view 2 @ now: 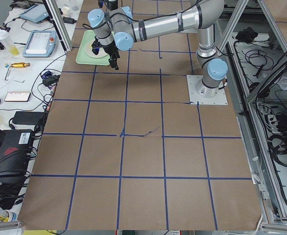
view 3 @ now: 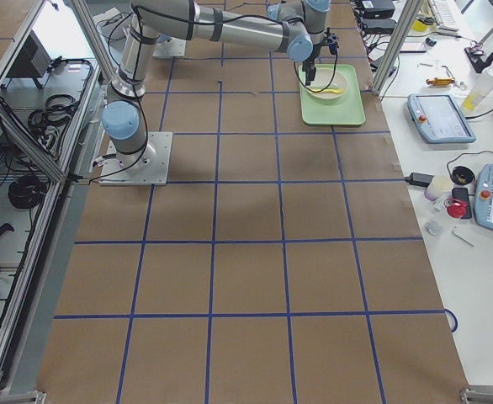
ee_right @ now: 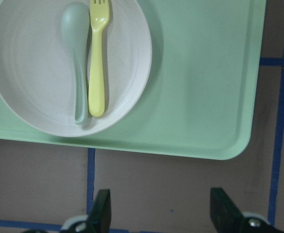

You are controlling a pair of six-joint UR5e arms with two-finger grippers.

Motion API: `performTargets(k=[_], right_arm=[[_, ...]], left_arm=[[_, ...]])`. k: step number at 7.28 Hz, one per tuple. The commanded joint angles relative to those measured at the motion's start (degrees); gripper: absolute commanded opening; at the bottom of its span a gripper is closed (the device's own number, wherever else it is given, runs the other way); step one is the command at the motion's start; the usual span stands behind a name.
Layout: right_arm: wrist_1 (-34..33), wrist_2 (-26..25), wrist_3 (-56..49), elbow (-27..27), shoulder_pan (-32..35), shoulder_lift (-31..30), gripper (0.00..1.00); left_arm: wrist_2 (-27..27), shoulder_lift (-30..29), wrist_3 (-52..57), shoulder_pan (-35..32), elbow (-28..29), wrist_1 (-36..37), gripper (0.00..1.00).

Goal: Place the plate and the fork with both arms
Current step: 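Raise the left gripper away while the right gripper reaches over the plate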

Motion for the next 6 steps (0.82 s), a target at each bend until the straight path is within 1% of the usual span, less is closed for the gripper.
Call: performTargets(k=[1,2,3,5,6], right_arm=[[-1.9,2.3,1.8,-2.8,0.8,5.1,0.66],[-4.8,2.4,1.8,-3.3,0.8,6.8,0.65],[-5.1,2.5,1.8,-5.6,0.8,8.1,0.50],[-5.6,3.2,1.8,-11.2,0.9,13.0,0.48],[-7.1,5.7,1.8,-13.2,0.9,14.8,0.47]], left_arm=[[3.9,1.5,0.2,-0.4,-1.5,1.5,1.00],[4.0,2.0,0.2,-0.6,-2.3,1.5,1.00],[4.0,2.4,0.2,-0.9,-3.1,2.2,1.00],[4.0,3.5,0.2,-0.9,-6.1,4.6,1.00],[4.0,4.1,0.2,-0.9,-7.3,6.0,1.00]])
